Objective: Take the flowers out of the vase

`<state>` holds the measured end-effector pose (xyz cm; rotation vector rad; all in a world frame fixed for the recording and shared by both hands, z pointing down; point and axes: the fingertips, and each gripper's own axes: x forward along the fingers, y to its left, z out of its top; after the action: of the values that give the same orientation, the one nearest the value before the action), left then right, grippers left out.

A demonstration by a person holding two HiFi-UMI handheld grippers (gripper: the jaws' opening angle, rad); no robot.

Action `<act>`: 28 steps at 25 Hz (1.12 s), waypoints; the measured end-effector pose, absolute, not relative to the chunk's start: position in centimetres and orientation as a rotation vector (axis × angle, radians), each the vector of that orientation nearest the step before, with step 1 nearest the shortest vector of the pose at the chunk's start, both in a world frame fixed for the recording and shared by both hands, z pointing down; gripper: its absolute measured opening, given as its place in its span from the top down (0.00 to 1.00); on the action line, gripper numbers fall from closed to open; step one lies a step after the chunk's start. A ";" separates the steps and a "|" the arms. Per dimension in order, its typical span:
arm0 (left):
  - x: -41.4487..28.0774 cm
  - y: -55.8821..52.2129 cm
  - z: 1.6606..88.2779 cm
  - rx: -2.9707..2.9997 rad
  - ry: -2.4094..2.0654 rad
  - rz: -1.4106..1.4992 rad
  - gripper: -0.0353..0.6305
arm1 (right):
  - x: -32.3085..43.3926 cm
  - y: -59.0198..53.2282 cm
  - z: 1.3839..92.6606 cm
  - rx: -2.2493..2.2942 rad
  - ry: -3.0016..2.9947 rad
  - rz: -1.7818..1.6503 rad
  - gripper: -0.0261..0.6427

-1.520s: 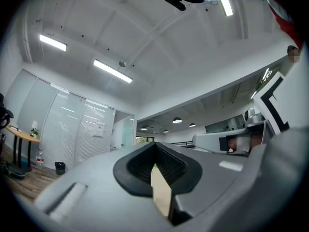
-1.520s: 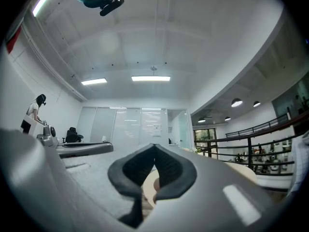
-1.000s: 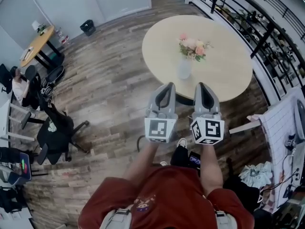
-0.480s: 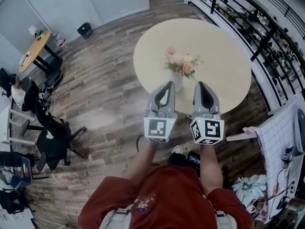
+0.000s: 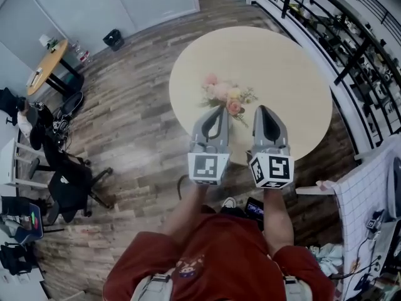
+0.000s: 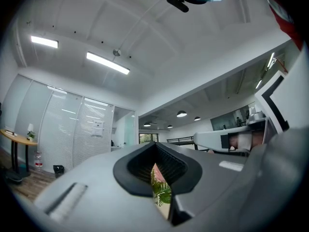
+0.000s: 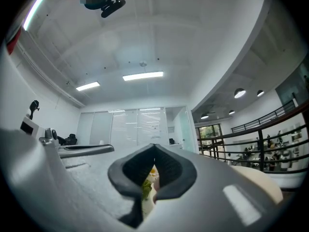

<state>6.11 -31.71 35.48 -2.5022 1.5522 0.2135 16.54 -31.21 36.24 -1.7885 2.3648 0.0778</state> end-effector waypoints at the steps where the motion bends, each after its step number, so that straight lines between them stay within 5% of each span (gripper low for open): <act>1: 6.1 -31.9 35.5 -2.501 1.557 0.213 0.94 | 16.6 -31.4 36.2 -1.783 2.367 0.075 0.96; 16: 4.5 -33.3 35.6 -2.538 1.509 0.231 0.94 | 15.7 -32.5 36.2 -1.835 2.311 0.116 0.96; 23: 3.9 -33.4 36.5 -2.557 1.504 0.229 0.94 | 16.2 -31.2 39.0 -1.784 2.330 0.046 0.63; 28: 3.1 -33.7 36.8 -2.561 1.527 0.223 0.94 | 14.6 -31.1 42.5 -1.759 2.451 -0.019 0.51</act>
<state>3.05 -33.69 36.84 -2.5607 1.5272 0.2233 14.58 -31.13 42.48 -1.7588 2.4508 -0.0188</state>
